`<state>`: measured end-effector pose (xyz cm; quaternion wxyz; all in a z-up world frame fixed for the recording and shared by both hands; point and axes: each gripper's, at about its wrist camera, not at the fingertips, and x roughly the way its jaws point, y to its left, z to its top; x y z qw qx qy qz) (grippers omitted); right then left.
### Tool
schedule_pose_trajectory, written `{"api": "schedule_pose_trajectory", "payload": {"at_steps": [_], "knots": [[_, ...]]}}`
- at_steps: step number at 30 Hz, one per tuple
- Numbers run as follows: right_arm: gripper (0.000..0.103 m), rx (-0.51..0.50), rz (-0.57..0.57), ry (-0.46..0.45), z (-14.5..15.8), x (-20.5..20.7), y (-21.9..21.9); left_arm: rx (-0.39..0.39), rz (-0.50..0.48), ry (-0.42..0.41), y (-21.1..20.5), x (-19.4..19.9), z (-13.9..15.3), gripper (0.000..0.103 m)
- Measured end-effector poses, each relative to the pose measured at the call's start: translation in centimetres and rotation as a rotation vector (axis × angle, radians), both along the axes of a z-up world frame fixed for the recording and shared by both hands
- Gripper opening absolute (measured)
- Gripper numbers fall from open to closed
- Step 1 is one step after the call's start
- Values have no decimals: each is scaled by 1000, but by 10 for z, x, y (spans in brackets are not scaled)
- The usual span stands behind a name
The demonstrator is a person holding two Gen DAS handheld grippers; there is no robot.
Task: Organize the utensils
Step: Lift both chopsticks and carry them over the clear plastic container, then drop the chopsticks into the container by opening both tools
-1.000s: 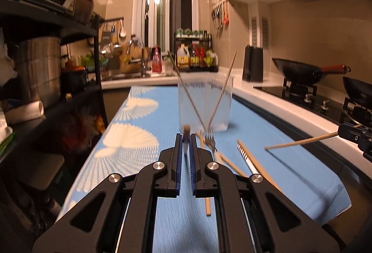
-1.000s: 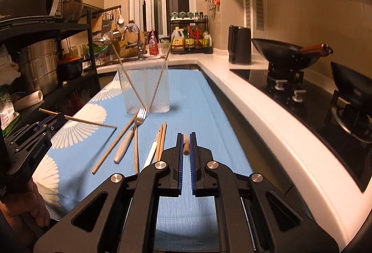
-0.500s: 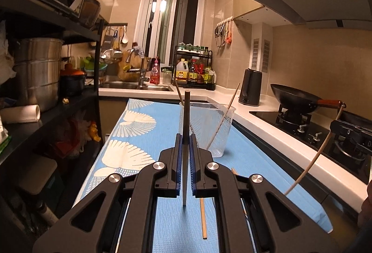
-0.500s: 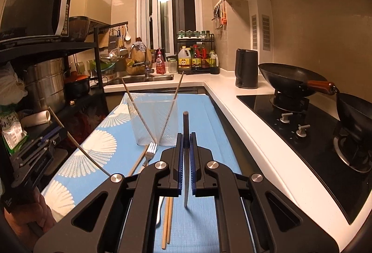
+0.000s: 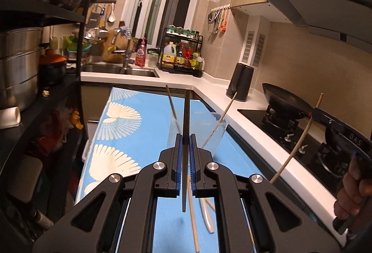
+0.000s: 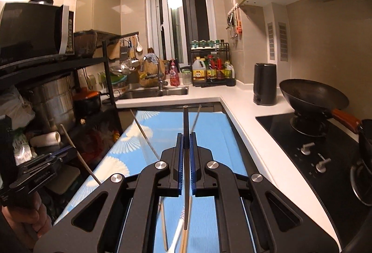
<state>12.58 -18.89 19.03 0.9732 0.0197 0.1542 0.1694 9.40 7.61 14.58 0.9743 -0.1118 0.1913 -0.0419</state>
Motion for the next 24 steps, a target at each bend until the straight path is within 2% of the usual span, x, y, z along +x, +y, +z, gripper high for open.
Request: {"api": "schedule_pose_trajectory", "payload": {"at_steps": [5, 9, 15, 20, 24], "knots": [[5, -14, 35, -41, 30, 36, 14, -51, -53, -7, 7, 39, 33, 6], [5, -15, 57, -89, 61, 63, 27, -37, -71, -66, 4, 65, 65, 6], [5, 6, 51, -172, 97, 98, 52, -71, -66, -154, 11, 103, 95, 6], [5, 30, 26, -170, 87, 130, 70, -78, -73, -168, 14, 132, 73, 6], [5, 1, 18, -112, 53, 156, 84, -55, -109, -67, 12, 164, 39, 6]]}}
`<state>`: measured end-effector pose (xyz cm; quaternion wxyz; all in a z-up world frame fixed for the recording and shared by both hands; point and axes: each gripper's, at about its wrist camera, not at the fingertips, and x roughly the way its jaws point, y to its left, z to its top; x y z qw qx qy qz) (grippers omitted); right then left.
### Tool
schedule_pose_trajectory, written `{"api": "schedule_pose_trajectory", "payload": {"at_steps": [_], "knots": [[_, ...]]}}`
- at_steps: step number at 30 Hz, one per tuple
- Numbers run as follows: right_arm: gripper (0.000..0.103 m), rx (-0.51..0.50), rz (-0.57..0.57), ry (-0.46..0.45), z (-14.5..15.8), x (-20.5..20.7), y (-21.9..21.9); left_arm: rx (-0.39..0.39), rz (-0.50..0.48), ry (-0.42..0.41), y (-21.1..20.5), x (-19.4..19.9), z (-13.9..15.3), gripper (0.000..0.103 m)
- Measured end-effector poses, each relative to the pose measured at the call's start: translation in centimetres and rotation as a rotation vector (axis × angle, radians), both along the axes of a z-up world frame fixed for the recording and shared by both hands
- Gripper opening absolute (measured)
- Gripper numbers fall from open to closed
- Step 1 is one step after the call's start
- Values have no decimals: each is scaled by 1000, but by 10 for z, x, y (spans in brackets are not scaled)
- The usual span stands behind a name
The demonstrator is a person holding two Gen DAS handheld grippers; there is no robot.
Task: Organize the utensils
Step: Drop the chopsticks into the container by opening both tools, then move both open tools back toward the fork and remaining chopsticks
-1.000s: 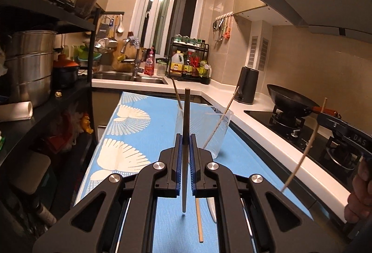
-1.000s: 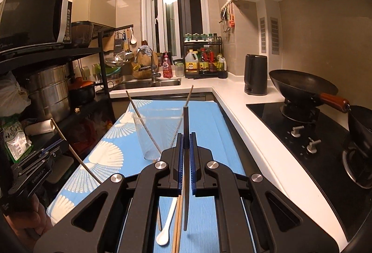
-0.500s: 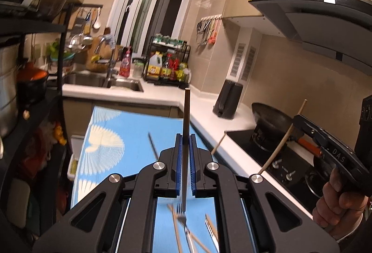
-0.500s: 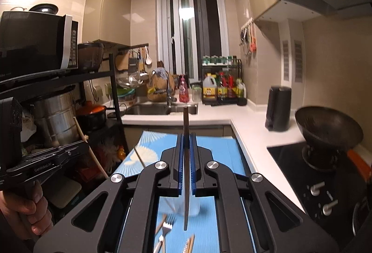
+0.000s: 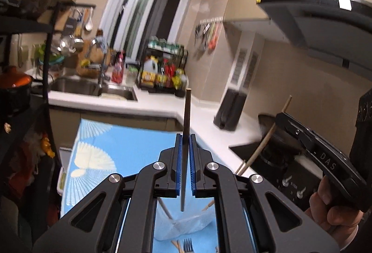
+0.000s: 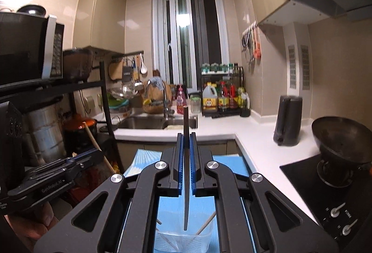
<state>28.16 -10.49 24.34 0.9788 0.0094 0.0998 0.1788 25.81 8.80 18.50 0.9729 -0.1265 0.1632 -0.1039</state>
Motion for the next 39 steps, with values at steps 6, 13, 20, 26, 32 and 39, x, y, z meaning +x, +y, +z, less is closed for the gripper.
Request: {"api": "schedule_pose_trajectory", "payload": {"at_steps": [6, 13, 20, 26, 32, 39], "knots": [[5, -82, -6, 85, -41, 23, 13, 40, -48, 104, -4, 20, -22, 6], [5, -168, -19, 192, -71, 43, 23, 140, -78, 208, -25, 37, -47, 6], [36, -190, -39, 246, -81, 46, 20, 112, -69, 182, -26, 35, -48, 43], [36, -162, -50, 217, -67, 24, 5, 47, -27, 88, -14, 17, -25, 43], [36, -108, -42, 170, -54, -17, -16, 63, 1, 19, -21, -13, -9, 43], [36, -63, -33, 153, -61, -73, -38, 100, 11, -7, -33, -44, -6, 43]]}}
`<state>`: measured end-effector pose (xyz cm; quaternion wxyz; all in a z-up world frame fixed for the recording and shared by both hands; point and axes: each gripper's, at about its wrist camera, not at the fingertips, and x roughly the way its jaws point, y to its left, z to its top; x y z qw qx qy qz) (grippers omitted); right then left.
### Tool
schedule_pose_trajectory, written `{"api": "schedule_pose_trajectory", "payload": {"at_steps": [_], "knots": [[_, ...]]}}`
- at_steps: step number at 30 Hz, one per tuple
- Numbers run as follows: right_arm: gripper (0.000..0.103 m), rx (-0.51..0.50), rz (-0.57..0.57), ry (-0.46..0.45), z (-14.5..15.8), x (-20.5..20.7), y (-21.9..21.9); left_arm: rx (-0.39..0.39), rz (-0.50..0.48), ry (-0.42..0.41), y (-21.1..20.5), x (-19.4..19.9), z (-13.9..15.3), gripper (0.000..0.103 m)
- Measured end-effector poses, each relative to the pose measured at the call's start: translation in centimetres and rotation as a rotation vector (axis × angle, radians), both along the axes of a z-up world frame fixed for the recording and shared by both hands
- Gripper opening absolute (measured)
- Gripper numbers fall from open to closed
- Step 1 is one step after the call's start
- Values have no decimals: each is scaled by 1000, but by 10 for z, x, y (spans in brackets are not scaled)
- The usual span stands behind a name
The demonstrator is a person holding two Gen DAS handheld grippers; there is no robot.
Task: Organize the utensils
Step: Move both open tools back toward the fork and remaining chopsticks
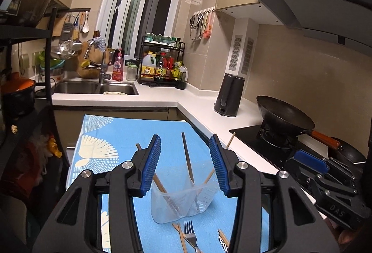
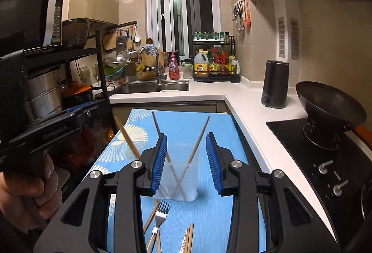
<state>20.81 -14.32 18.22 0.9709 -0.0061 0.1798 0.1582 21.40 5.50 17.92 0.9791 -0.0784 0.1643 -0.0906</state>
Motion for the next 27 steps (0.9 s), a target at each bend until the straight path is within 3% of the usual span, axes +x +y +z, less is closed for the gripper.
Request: {"api": "schedule_pose_trajectory", "payload": {"at_steps": [11, 17, 27], "knots": [[36, 25, -19, 36, -38, -61, -28, 40, -4, 62, -21, -51, -34, 43], [36, 48, -43, 53, -62, -80, -45, 103, 5, 96, -38, -87, -60, 38], [36, 61, -97, 157, -124, -104, -71, 92, 62, 149, -39, -147, -120, 33]]}}
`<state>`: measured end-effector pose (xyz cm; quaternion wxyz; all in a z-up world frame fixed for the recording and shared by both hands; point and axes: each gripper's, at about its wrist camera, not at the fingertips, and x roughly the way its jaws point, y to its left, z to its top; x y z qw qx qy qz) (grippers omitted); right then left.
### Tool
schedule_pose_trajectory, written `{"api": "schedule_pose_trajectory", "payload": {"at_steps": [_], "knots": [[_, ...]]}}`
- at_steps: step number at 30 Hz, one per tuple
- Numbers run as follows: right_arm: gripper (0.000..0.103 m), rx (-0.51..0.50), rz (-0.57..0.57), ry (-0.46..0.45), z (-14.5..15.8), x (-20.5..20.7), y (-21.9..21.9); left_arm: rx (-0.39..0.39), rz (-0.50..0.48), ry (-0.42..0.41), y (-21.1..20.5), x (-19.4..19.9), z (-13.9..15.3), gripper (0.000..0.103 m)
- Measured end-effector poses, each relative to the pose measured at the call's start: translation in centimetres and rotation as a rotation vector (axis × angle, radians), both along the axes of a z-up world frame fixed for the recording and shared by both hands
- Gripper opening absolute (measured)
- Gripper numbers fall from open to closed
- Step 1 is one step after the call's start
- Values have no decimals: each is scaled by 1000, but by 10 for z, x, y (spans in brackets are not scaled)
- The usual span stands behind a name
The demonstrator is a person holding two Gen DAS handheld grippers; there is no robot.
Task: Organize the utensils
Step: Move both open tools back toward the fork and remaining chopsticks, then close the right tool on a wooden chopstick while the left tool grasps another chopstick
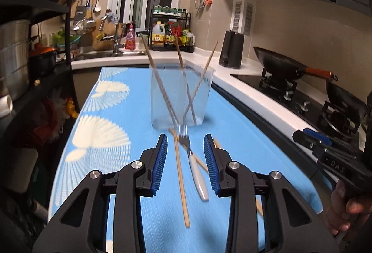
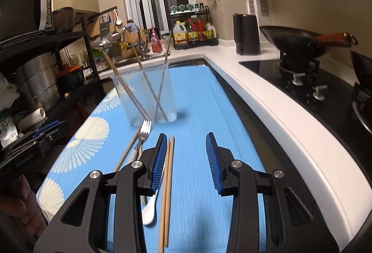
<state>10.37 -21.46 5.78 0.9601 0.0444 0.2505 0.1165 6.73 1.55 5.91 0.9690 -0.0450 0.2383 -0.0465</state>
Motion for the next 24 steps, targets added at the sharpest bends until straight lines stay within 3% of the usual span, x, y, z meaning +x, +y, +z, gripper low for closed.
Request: {"api": "schedule_pose_trajectory", "payload": {"at_steps": [5, 12, 20, 24], "knots": [[36, -17, -4, 15, -20, -13, -6, 14, 4, 83, -6, -8, -37, 25], [36, -31, -6, 48, -43, -20, -6, 46, -2, 73, -14, -8, -49, 24], [36, -22, 5, 88, -57, -19, -6, -37, 35, 136, 1, 1, -61, 24], [31, 11, 25, 150, -72, -14, -5, -44, 32, 147, -1, 3, -65, 24]]}}
